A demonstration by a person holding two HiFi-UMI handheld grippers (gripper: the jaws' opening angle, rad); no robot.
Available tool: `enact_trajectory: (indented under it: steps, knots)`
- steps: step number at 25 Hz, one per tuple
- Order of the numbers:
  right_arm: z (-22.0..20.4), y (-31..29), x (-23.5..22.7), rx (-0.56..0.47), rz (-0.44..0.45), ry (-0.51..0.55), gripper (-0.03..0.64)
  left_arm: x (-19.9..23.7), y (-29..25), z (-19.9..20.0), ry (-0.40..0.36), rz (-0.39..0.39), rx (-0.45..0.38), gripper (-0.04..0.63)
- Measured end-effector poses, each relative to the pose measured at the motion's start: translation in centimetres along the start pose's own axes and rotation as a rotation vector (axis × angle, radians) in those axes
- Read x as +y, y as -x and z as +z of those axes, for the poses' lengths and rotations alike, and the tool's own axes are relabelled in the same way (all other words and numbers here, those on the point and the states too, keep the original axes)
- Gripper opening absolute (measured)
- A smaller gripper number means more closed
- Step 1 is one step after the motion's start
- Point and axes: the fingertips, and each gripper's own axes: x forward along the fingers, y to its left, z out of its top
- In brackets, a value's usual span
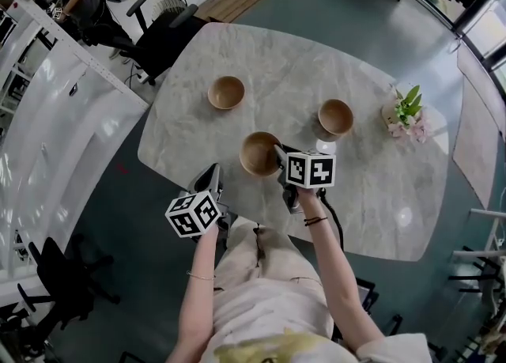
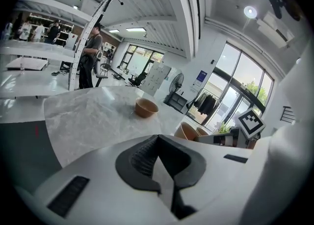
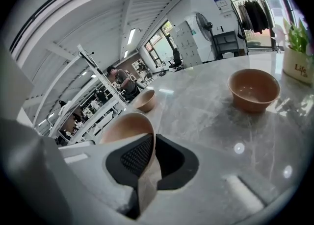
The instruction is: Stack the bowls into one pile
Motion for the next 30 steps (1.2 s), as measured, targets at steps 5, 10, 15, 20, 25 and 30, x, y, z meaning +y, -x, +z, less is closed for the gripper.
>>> enact_trajectory:
  steps: [5,10,15,20,25,30]
  knots:
    - [1.7,-1.3,0.9,-0.030,-0.007,-0.023,0.025,1.3,-0.6,1.9,-0.006,-0.002,-0.004,0.000]
    - [3.7,-3.1,1.6,-0.074,-0.030,-0.084,0.025,2.9,-1.9,3.8,-0.015,-0.022,0.011,0.000]
    - [6.0,-5.2,2.2,-0.115,-0.046,-0.118,0.025,4.2,-3.7,6.0,-0.029,-0.044,0.024,0.000]
    - [8.2,-7.2,2.8,-0.150,-0.059,-0.144,0.025,5.4,-5.4,8.1,-0.044,-0.065,0.031,0.000]
    - [10.6,-9.1,3.1,-0.181,-0.078,-0.158,0.025,6.5,-7.0,10.0,-0.056,-0.081,0.041,0.000]
    - [12.5,-11.0,2.8,-0.199,-0.095,-0.161,0.025,7.2,-8.8,11.0,-0.066,-0.094,0.054,0.000]
